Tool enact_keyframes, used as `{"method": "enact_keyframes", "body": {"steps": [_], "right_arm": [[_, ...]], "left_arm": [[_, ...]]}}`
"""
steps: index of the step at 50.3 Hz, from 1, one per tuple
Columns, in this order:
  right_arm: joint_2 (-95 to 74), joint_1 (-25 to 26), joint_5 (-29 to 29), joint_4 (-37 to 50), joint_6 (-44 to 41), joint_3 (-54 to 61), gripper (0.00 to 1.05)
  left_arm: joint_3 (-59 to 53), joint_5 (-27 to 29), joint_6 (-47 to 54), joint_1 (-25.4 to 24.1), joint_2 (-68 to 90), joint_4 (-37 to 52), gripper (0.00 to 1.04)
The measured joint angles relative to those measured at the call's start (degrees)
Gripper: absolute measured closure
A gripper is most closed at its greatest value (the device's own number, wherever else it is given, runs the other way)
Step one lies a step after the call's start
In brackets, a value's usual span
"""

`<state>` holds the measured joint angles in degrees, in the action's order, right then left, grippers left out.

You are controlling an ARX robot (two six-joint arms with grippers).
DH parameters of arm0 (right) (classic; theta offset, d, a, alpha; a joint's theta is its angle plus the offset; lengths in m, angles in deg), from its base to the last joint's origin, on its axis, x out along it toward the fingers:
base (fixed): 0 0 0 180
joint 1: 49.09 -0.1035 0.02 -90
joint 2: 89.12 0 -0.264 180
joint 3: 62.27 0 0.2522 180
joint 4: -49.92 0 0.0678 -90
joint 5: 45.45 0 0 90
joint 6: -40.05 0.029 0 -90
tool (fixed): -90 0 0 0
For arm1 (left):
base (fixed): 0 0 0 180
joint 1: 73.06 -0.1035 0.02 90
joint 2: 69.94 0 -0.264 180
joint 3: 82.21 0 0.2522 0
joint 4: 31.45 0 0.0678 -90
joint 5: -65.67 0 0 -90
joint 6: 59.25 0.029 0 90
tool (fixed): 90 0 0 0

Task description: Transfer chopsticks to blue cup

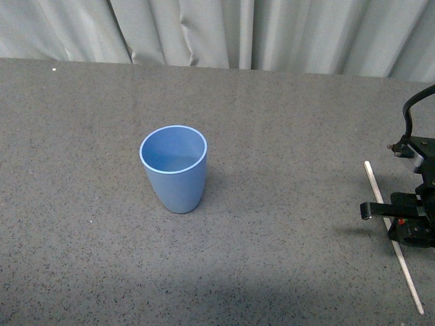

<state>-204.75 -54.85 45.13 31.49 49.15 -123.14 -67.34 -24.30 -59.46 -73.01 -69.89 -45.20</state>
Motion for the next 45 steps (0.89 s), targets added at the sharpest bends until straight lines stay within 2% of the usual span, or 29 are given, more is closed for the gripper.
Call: {"method": "enact_keyframes", "body": {"steps": [4, 14, 21, 28, 39, 45], "right_arm": [[0.1, 0.1, 0.2, -0.2, -0.2, 0.0, 1.04], [2.3, 0.3, 1.7, 0.0, -0.3, 0.3, 1.04], [7.5, 0.0, 2.3, 3.1, -0.3, 2.1, 1.04], [17.9, -3.6, 4.9, 14.3, -0.4, 6.4, 1.04], [24.2, -15.6, 7.5, 41.8, -1.6, 11.8, 1.04], [23.3, -19.0, 8.5, 48.0, -1.9, 11.8, 1.04]], "left_arm": [[0.0, 0.0, 0.0, 0.0, 0.0, 0.0, 0.07], [0.0, 0.0, 0.0, 0.0, 0.0, 0.0, 0.07], [0.0, 0.0, 0.0, 0.0, 0.0, 0.0, 0.07], [0.0, 0.0, 0.0, 0.0, 0.0, 0.0, 0.07], [0.0, 0.0, 0.0, 0.0, 0.0, 0.0, 0.07], [0.0, 0.0, 0.0, 0.0, 0.0, 0.0, 0.07]]}}
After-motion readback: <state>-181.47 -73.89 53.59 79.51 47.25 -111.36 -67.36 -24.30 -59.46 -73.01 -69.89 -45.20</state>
